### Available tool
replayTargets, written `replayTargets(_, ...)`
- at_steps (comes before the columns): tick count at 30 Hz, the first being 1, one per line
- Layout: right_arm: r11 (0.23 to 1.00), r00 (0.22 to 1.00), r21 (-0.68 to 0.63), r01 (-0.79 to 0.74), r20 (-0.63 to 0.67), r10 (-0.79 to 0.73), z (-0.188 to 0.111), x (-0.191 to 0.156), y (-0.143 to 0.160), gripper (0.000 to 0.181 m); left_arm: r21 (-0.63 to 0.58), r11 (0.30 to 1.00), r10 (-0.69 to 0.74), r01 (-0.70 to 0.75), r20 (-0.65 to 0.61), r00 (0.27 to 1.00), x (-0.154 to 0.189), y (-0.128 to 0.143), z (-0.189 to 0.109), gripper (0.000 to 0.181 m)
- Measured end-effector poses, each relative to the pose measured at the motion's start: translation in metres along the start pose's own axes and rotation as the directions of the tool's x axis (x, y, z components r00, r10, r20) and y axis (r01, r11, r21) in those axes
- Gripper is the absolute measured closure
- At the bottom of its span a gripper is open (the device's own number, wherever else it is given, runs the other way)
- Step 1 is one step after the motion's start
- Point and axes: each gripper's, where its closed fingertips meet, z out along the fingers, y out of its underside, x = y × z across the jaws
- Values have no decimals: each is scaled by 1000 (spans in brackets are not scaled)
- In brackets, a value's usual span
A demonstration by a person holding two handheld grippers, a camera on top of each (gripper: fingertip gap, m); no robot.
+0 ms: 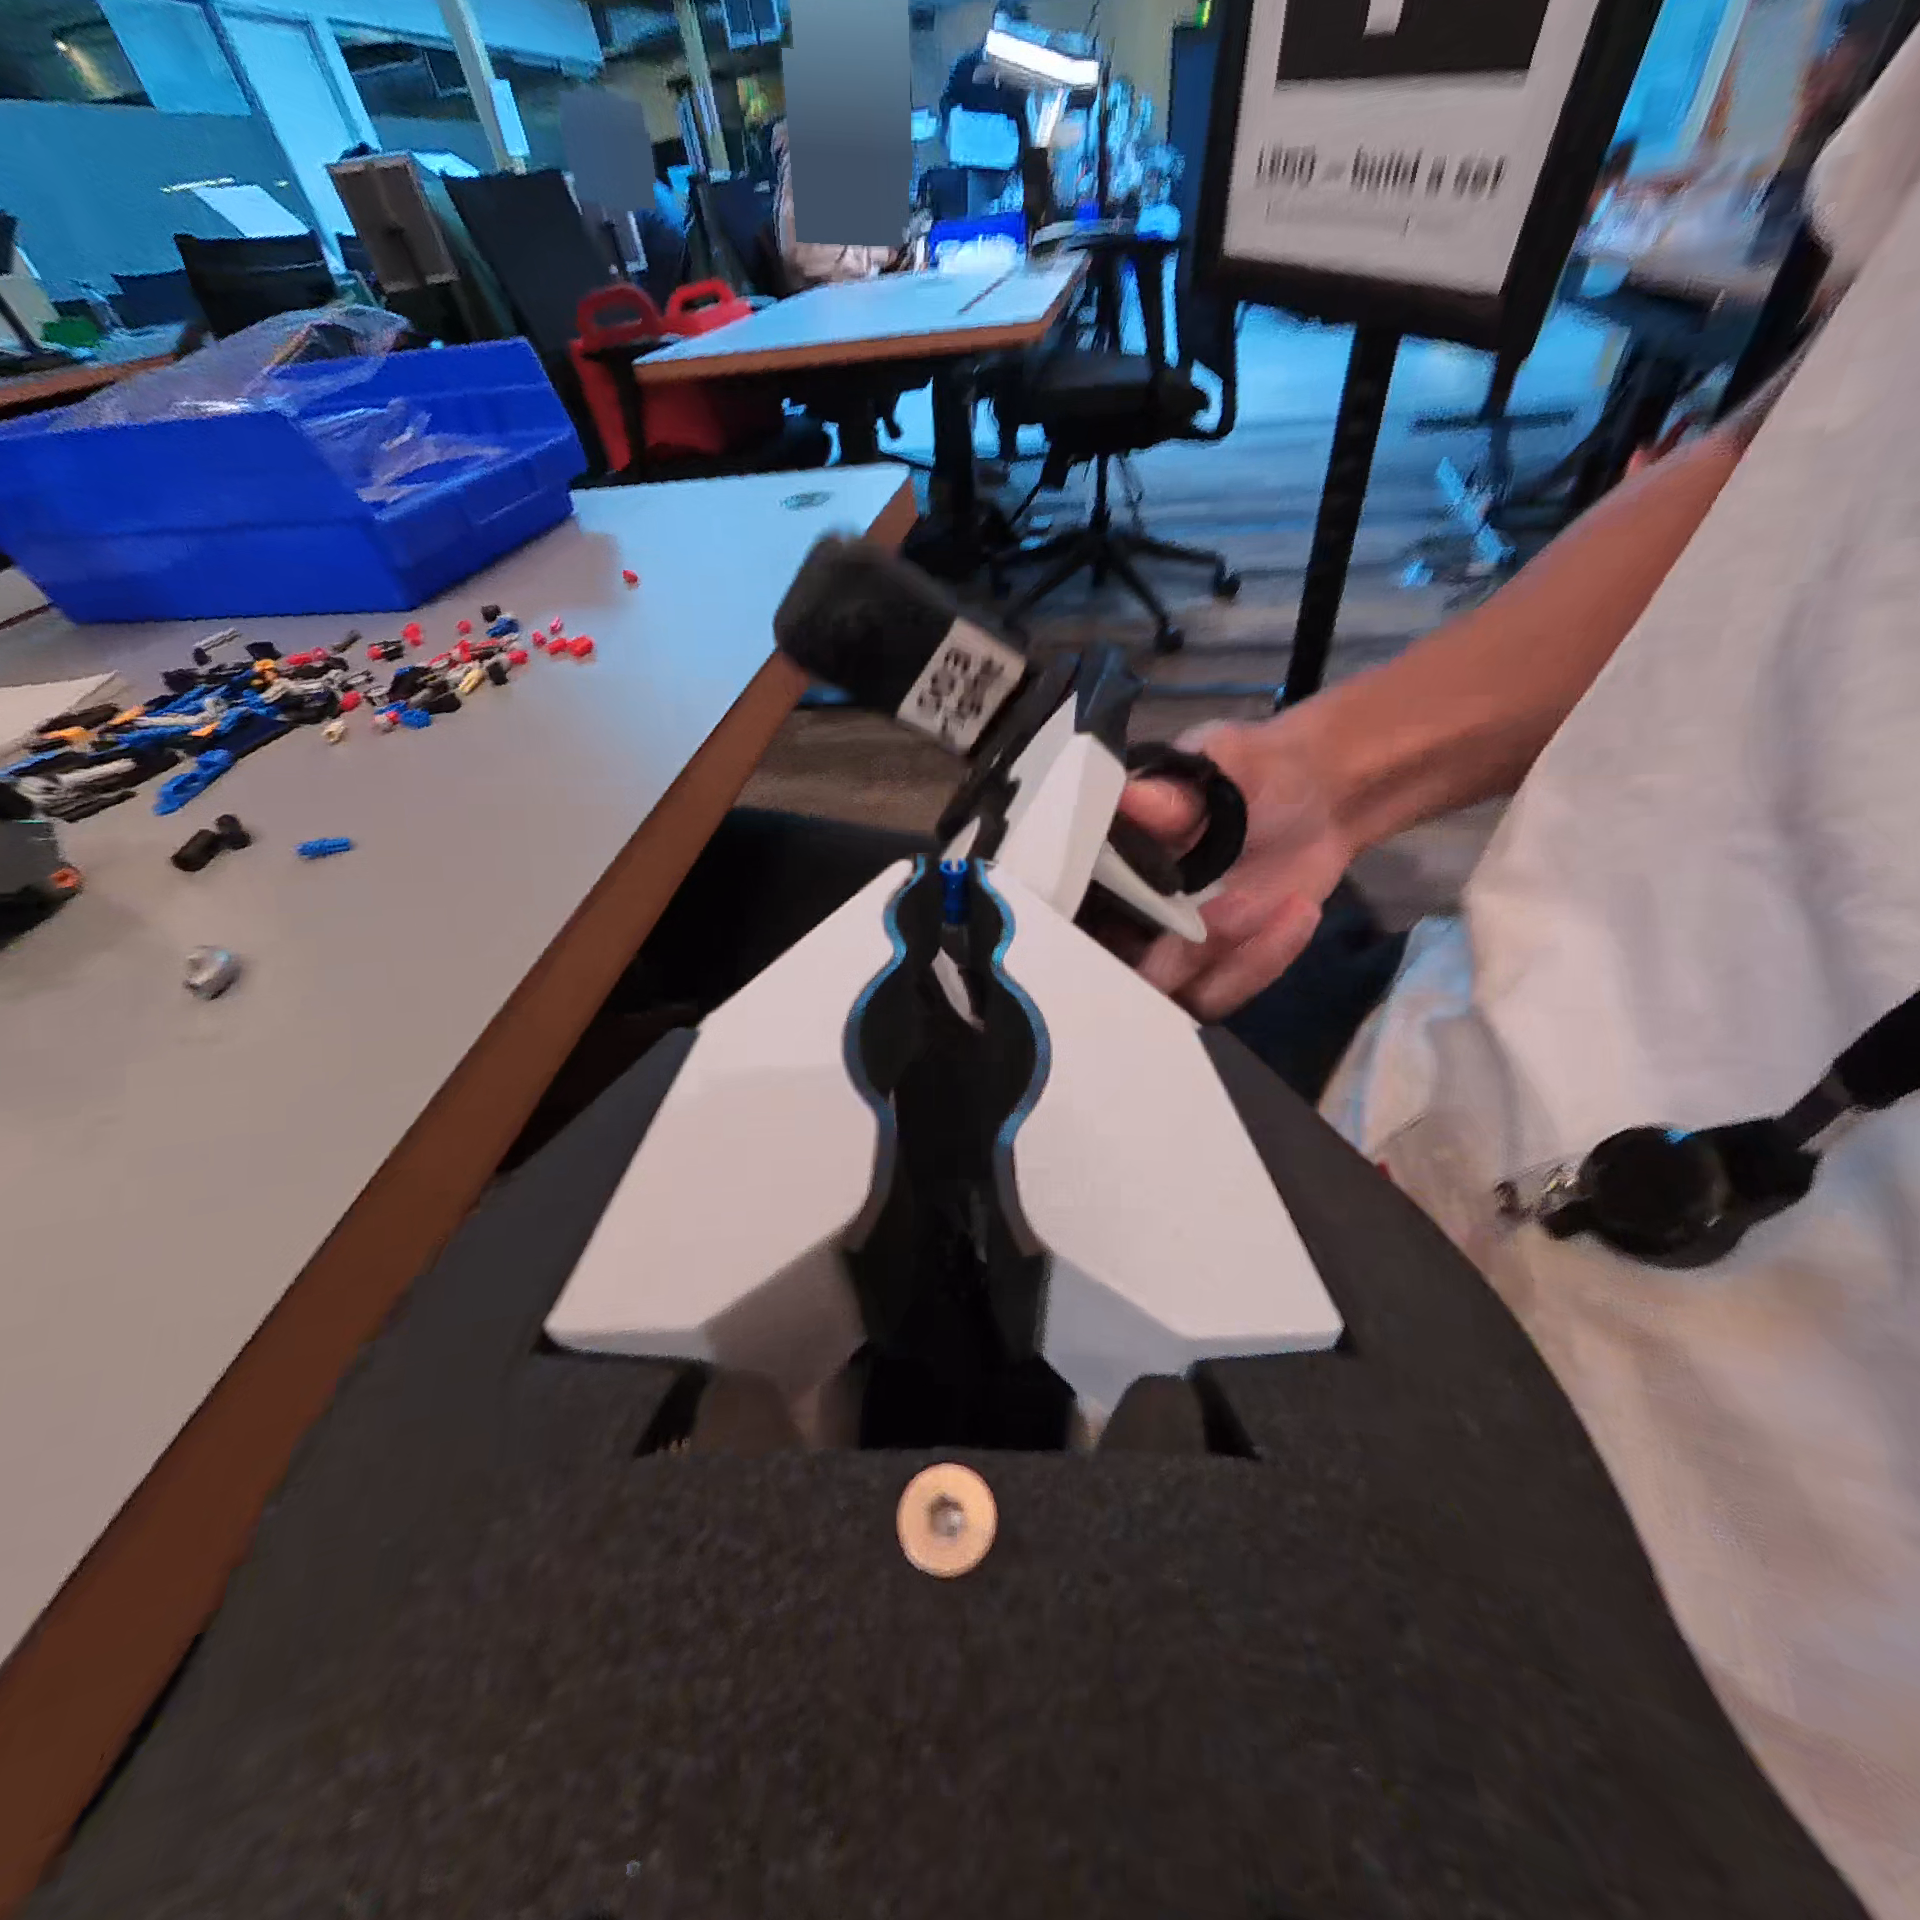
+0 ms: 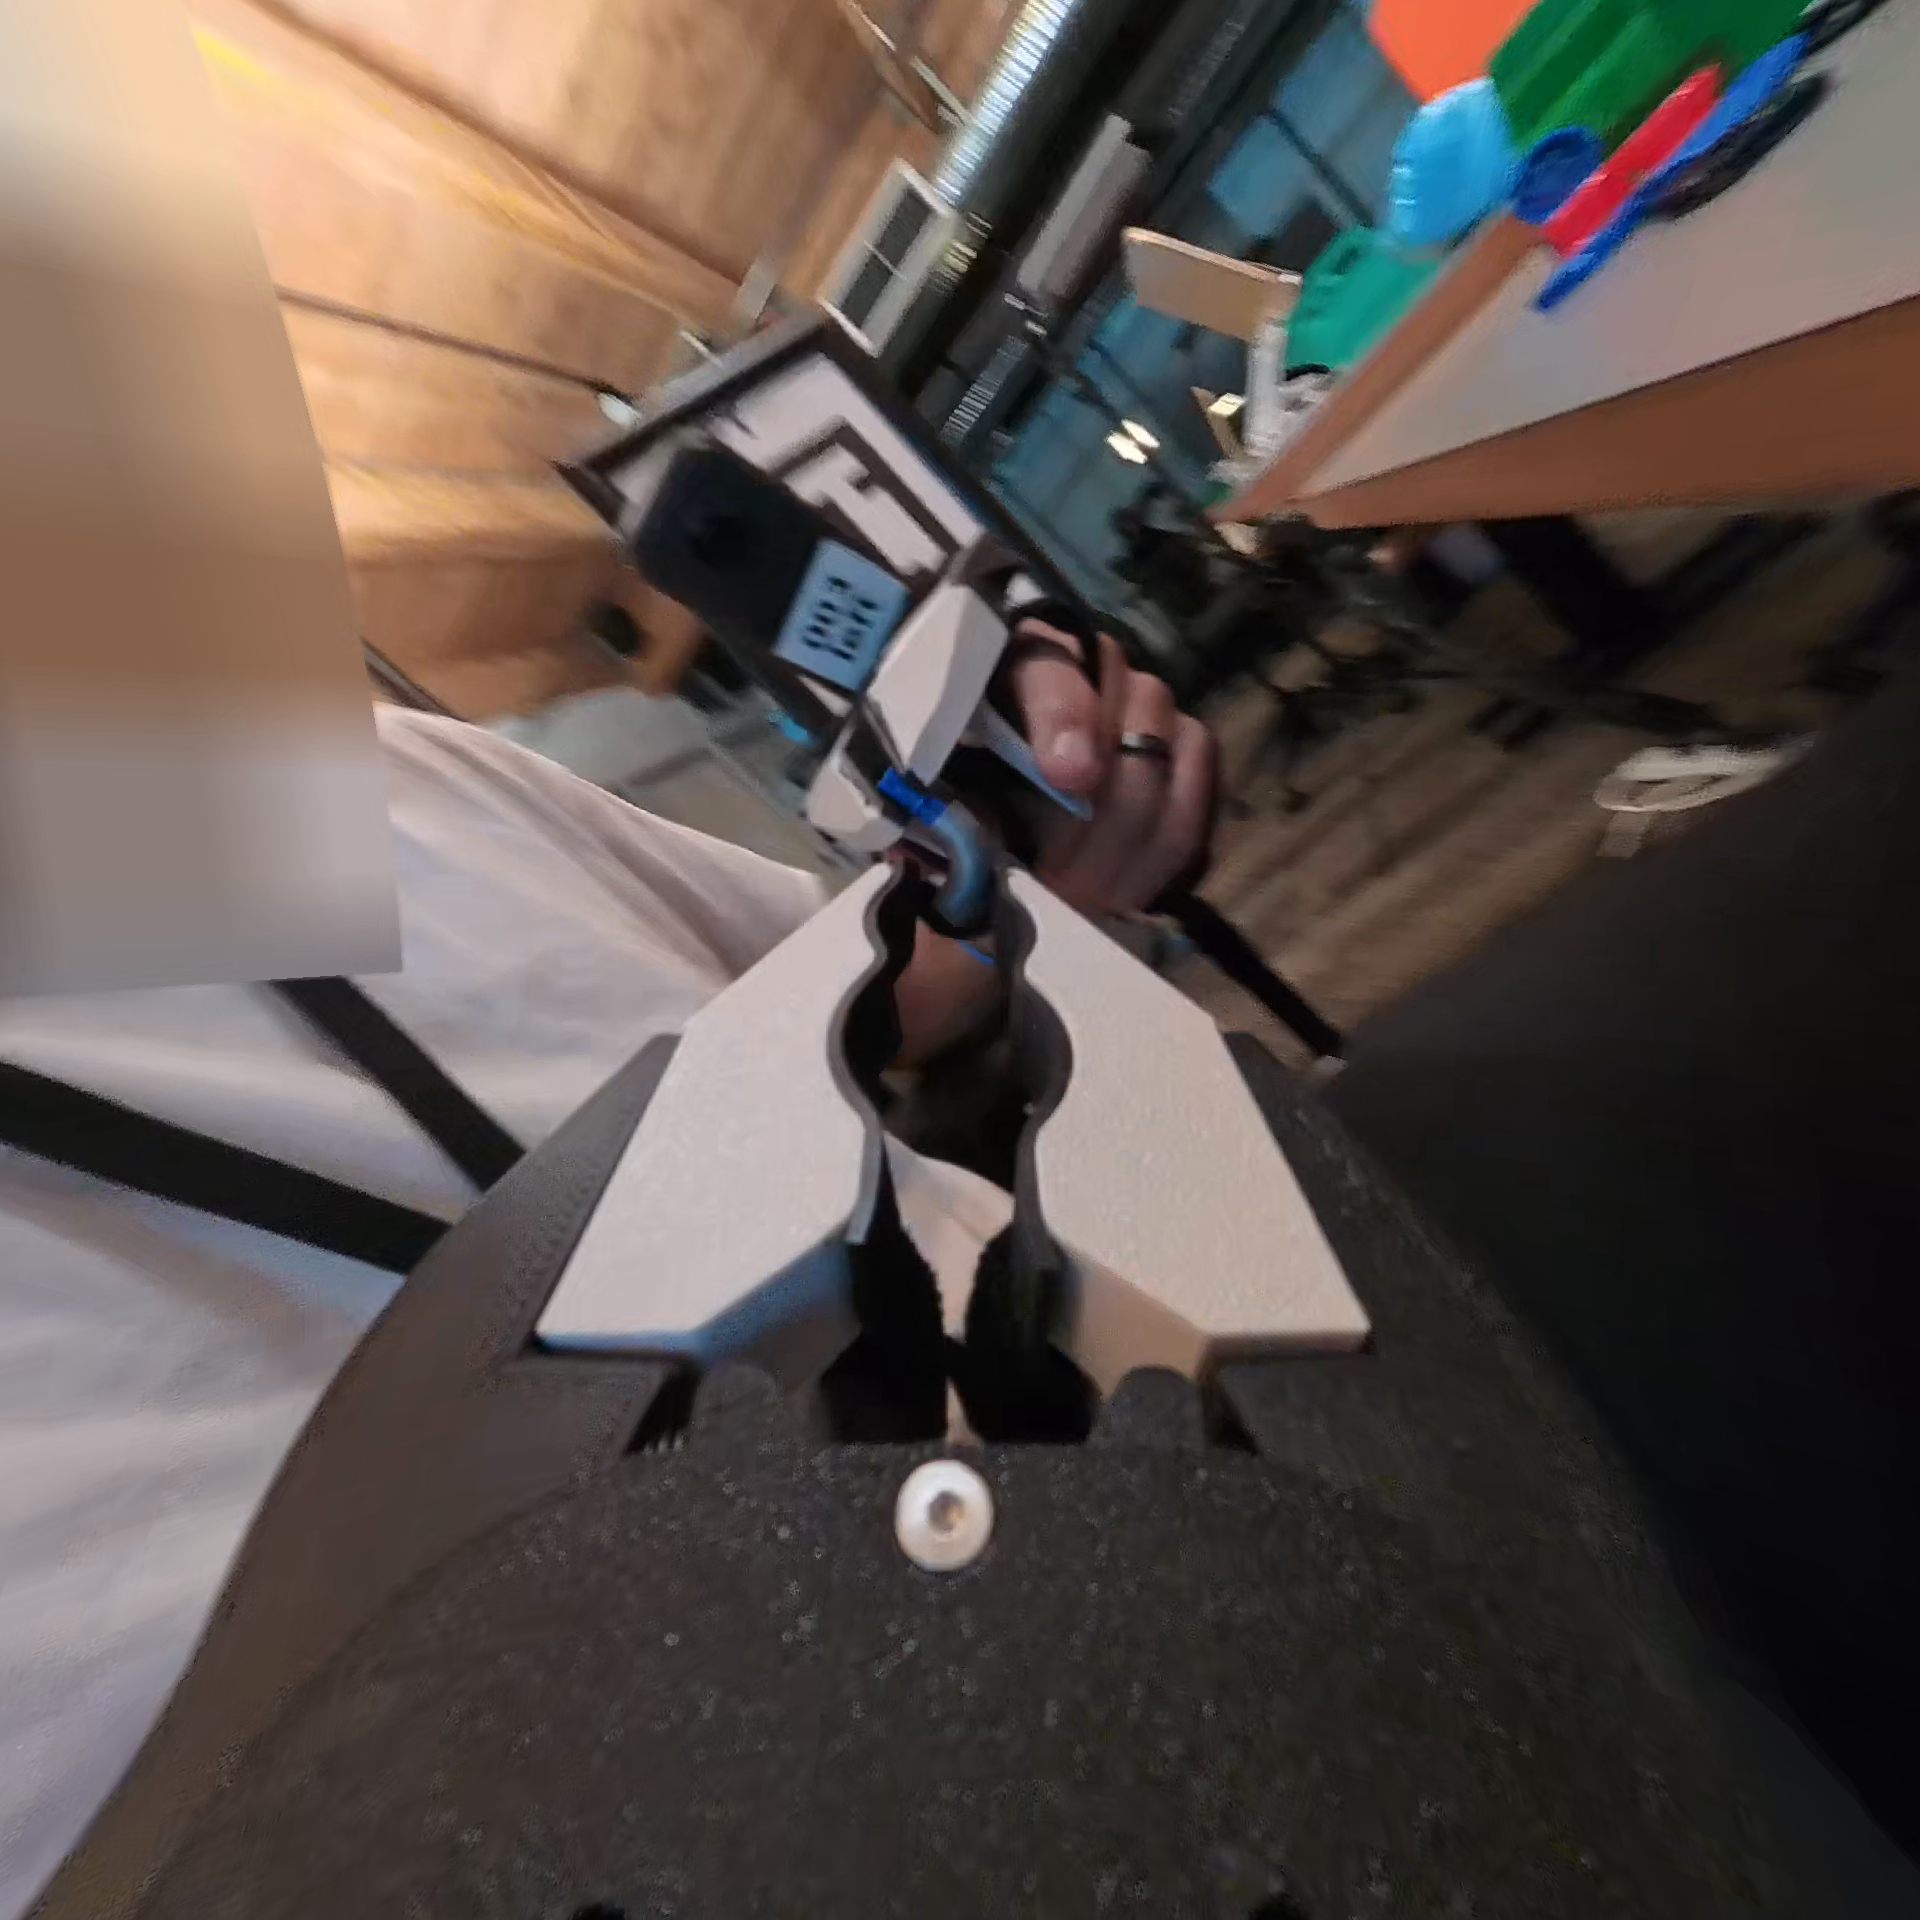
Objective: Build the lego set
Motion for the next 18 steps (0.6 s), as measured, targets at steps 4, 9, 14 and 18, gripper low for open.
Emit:
replayTargets(4, 986, 979, -97, 134, -145, -147, -3, 12, 8, 172, -62, 995, 76, -75, 23, 997, 3, 11, 6, 178)
replayTargets(9, 990, 990, -98, 106, -79, -114, -2, 3, 11, 173, -33, 999, 30, -30, -15, 999, 10, 6, 9, 178)
replayTargets(14, 995, 998, -73, 67, 17, -66, 0, -8, 13, 173, -11, 1000, -9, 8, -63, 998, 17, 1, 8, 177)
replayTargets(18, 998, 990, -56, 17, 143, -9, 4, -24, 14, 173, 35, 996, -78, 83, -125, 989, 23, -7, 5, 170)
